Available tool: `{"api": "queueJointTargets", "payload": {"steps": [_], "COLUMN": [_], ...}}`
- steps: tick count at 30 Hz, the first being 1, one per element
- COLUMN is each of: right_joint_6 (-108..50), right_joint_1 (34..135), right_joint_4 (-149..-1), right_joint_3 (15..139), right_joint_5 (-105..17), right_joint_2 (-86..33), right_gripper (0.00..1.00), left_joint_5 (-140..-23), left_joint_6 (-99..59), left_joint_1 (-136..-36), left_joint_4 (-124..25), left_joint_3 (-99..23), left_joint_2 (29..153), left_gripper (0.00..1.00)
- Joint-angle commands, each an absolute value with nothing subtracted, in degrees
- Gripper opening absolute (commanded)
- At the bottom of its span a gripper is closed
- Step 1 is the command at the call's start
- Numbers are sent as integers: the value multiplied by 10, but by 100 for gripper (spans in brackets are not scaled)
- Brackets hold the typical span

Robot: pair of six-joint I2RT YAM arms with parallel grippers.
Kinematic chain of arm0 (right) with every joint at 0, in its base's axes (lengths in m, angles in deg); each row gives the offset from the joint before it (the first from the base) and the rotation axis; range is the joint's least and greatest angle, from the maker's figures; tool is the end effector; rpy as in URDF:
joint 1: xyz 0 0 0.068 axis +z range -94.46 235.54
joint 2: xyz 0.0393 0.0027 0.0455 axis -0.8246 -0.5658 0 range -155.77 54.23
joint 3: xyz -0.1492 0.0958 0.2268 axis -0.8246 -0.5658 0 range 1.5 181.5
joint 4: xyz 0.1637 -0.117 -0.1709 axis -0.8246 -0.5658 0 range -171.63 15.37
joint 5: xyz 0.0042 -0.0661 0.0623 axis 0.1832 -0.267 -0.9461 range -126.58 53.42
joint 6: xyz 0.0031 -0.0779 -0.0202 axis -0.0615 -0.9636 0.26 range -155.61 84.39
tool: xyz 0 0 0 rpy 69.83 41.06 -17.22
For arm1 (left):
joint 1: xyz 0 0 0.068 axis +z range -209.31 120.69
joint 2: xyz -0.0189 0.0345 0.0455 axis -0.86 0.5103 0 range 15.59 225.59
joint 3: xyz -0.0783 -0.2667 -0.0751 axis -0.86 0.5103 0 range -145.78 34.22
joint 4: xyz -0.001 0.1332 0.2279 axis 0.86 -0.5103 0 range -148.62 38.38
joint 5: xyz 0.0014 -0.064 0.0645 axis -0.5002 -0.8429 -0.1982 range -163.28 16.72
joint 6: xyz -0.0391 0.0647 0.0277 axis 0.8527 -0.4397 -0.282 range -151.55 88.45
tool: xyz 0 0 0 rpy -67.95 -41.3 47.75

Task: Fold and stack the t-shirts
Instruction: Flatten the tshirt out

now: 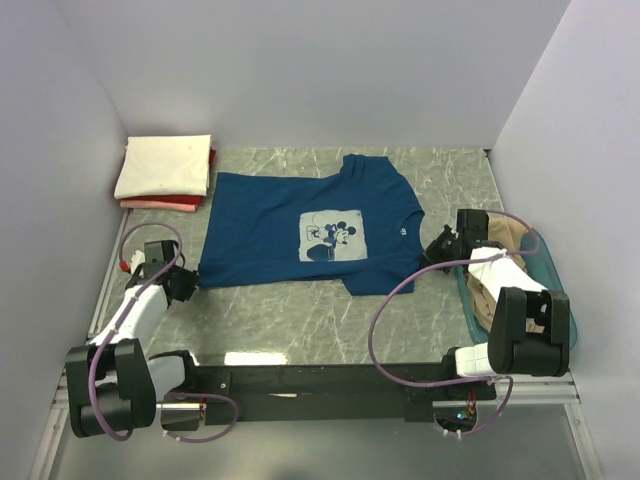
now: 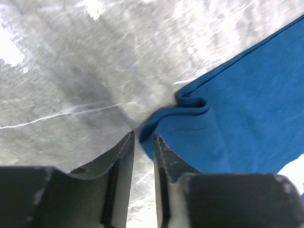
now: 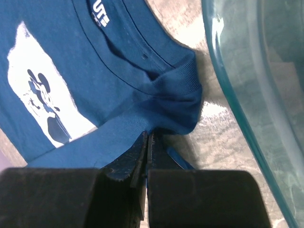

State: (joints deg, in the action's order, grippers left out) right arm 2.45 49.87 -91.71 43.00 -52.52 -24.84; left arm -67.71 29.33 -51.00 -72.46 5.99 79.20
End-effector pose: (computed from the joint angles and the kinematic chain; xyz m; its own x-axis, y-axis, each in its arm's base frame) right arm 0.2820 -0.0089 0.1696 -0.6780 0.6630 -0.3174 0.4508 0.7161 0.5330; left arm 0.2089 0.0374 0.1504 -0.2279 -0.9120 -0.3410 -0.8145 0.3705 -0.4465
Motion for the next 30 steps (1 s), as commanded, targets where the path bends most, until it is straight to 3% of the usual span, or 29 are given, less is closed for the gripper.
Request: {"api": "queueJointTargets", "payload": {"steps": [1,9,14,25,30], "right_joint_6": [21,21,14,-14,-8], "right_joint_1": [498,498,498,497,497], "right_joint_4": [-898,-896,-910,-1005,-991], "right_joint_3": [422,413,411,410,441], "right_joint_5": [-528,-534,-534,-477,-484], "right_joint_2": [-228,-222,-200,-48,-72], "right_gripper": [0,0,0,0,0], "left_joint_5": [-698,-712,-711,-653,-696], "left_joint_6": [290,284,277,264,285], "left_joint_1": [-509,-510,-510,-509,-508], "left_joint_4": [-699,-680,-705,-861,-788], "left_joint_3": [67,64,51,12,-2], "left_joint_2": [778,803,794,632,696], "left_gripper": [27,24,1,1,1]}}
